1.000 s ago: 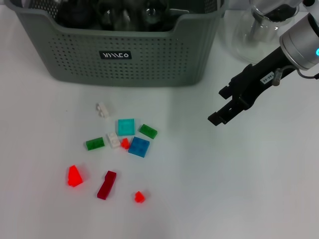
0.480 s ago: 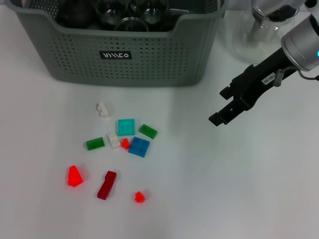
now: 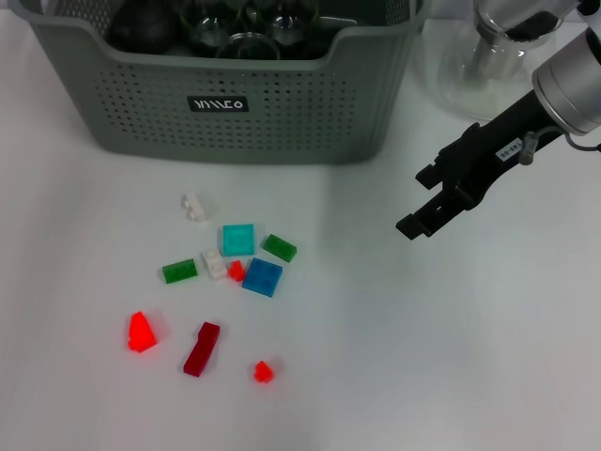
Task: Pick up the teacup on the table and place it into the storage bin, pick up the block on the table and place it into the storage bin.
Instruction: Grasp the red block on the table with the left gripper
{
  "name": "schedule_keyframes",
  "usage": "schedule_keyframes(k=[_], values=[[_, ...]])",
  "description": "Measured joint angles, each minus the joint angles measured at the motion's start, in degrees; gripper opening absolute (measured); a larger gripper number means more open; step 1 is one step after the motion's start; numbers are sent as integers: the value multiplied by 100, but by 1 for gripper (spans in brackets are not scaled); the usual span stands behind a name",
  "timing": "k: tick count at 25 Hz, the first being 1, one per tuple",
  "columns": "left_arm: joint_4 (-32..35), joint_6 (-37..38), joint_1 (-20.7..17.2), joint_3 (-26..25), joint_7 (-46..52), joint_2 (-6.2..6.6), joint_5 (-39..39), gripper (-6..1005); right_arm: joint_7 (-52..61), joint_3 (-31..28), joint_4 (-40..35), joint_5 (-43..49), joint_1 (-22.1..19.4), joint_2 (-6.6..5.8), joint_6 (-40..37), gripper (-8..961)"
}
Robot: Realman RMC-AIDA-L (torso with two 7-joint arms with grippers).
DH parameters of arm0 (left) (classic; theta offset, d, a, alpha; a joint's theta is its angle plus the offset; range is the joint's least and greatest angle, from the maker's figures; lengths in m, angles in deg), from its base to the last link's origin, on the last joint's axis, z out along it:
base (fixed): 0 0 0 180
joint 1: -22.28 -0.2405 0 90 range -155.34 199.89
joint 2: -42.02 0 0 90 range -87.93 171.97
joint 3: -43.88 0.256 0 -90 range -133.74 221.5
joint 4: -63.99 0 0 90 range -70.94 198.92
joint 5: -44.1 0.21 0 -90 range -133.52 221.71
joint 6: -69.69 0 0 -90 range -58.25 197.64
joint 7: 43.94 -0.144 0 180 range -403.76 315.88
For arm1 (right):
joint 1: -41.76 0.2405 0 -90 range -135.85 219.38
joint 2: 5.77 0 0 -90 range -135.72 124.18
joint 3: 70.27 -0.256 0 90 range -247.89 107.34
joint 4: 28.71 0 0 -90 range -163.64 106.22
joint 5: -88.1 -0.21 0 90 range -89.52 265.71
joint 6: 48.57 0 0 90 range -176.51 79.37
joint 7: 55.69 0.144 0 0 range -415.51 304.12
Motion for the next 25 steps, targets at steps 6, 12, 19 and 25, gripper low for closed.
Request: schedule_keyframes(k=[6, 12, 19, 25], values=[[-194, 1822, -695, -539, -1502, -41, -2386, 876, 0, 33, 0, 0, 37, 3, -9, 947], [166, 3264, -1244, -477, -2297, -277, -2481, 875, 49, 19, 0, 0, 63, 8, -14, 947], [946, 3449, -2023, -27, -2810, -431, -1472, 875, 203, 1, 0, 1, 73, 68, 28, 947], [1584, 3490, -2242, 471, -2914, -604, 478, 876, 283, 29, -15, 0, 112, 299, 106, 947]])
